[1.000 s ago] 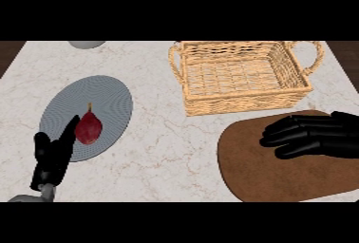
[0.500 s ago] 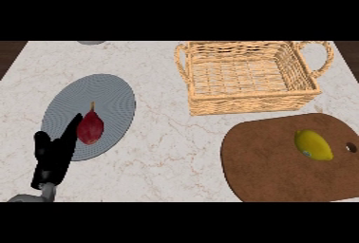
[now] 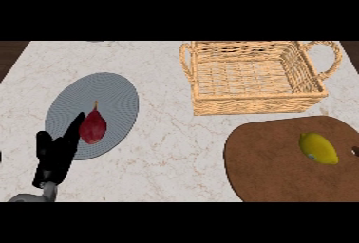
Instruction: Pick the lemon from the cutting board and place it in the basket
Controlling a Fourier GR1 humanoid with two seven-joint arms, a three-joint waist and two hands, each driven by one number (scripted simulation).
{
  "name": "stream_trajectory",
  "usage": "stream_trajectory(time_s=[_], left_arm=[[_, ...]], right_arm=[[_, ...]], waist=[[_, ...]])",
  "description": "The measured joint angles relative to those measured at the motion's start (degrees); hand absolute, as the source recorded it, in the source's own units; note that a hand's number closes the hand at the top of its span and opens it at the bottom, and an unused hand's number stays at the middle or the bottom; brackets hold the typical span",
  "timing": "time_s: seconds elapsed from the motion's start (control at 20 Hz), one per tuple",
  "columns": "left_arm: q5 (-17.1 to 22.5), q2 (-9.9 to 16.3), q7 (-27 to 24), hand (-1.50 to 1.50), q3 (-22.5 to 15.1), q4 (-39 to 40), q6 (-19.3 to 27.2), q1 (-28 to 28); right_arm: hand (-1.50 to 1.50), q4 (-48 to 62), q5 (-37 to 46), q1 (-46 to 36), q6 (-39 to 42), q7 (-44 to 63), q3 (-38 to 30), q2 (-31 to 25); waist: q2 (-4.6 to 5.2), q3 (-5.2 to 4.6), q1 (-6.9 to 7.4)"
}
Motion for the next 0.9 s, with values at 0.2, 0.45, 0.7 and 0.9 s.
stream_trajectory(time_s=[0.2, 0.45, 0.7, 0.9], left_arm=[[-0.2, -0.2, 0.4, 0.00, 0.1, -0.2, -0.2, 0.2], [-0.2, -0.4, 1.1, 0.00, 0.3, -0.7, -0.5, 0.3], [-0.7, -0.7, 1.2, 0.00, 0.4, -1.0, -0.4, 0.9], [-0.6, -0.7, 0.8, 0.00, 1.0, -1.2, -1.0, 1.4]], right_arm=[[-1.50, 0.4, 2.3, 0.6, -0.9, -2.5, 1.6, -1.7], [-1.50, 1.0, 5.9, 2.7, -3.8, -6.1, 4.7, -1.7], [-1.50, 1.5, 9.8, 5.3, -7.9, -10.3, 8.4, -0.5], [-1.50, 2.1, 12.4, 7.2, -11.5, -13.8, 11.3, 0.1]], waist=[[0.03, 0.07, -0.06], [0.08, 0.14, -0.05], [-0.03, 0.16, -0.21], [-0.19, 0.14, -0.44]])
